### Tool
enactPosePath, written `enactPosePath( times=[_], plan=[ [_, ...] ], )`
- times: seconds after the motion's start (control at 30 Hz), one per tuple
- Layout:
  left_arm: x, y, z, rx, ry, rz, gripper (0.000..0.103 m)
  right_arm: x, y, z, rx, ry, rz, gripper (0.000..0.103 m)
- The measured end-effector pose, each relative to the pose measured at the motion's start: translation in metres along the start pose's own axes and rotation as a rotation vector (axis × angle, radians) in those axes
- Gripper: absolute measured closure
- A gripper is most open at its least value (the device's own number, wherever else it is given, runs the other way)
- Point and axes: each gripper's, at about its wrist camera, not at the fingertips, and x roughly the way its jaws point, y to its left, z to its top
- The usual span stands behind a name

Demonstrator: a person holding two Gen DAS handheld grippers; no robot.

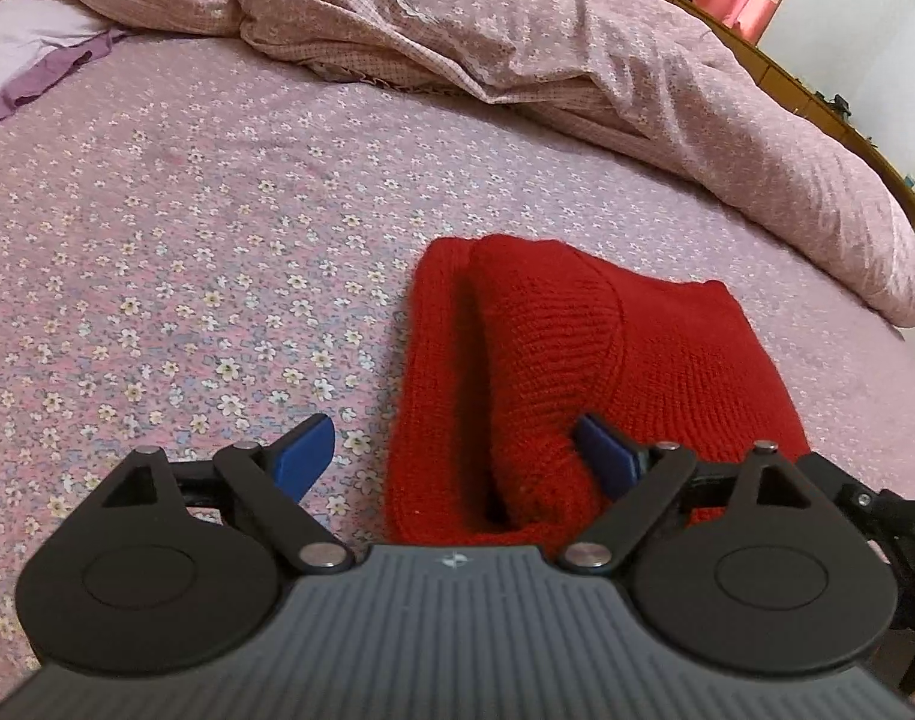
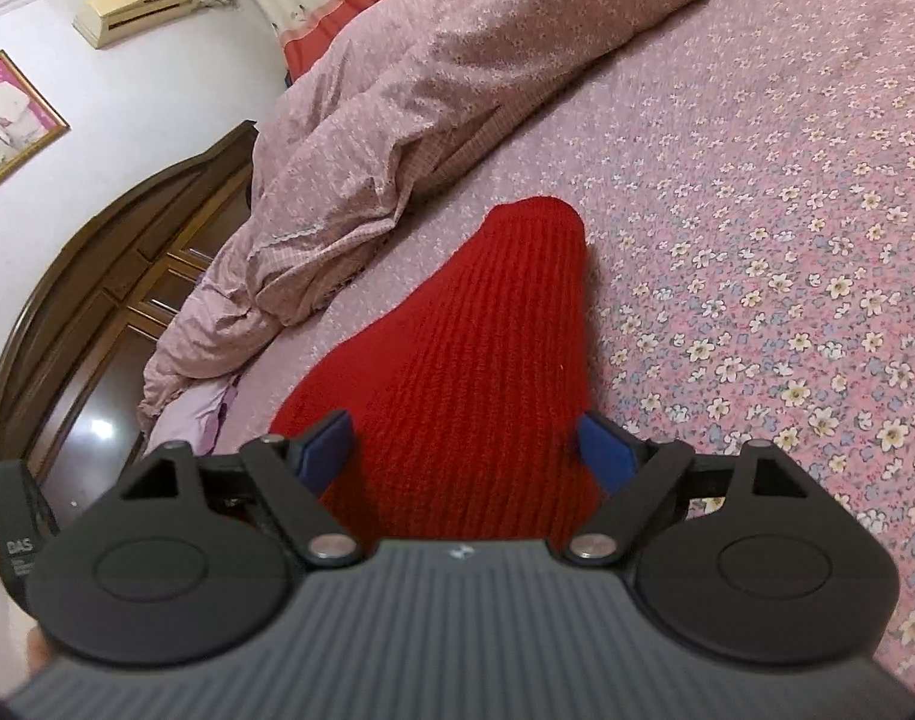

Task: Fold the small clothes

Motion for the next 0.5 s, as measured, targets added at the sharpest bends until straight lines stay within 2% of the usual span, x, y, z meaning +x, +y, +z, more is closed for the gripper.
enactPosePath(
  times=[0.17, 0.37, 0.5],
  plan=[
    [0.011, 0.006, 0.001, -0.043, 0.037, -0.079, 0.011, 0.014, -0.004, 0.003, -0.003, 0.036, 0.003, 0.013],
    [0.03, 0.024, 0.002, -0.17, 0.099, -0.187, 0.009, 0.03, -0.016, 0.007, 0.027, 0.103, 0.04, 0.011],
    [0.036, 0.016, 0.0, -0.142, 0.096, -0.218, 0.009, 0.04, -0.025, 0.007, 0.082, 0.146, 0.08, 0.01]
  ],
)
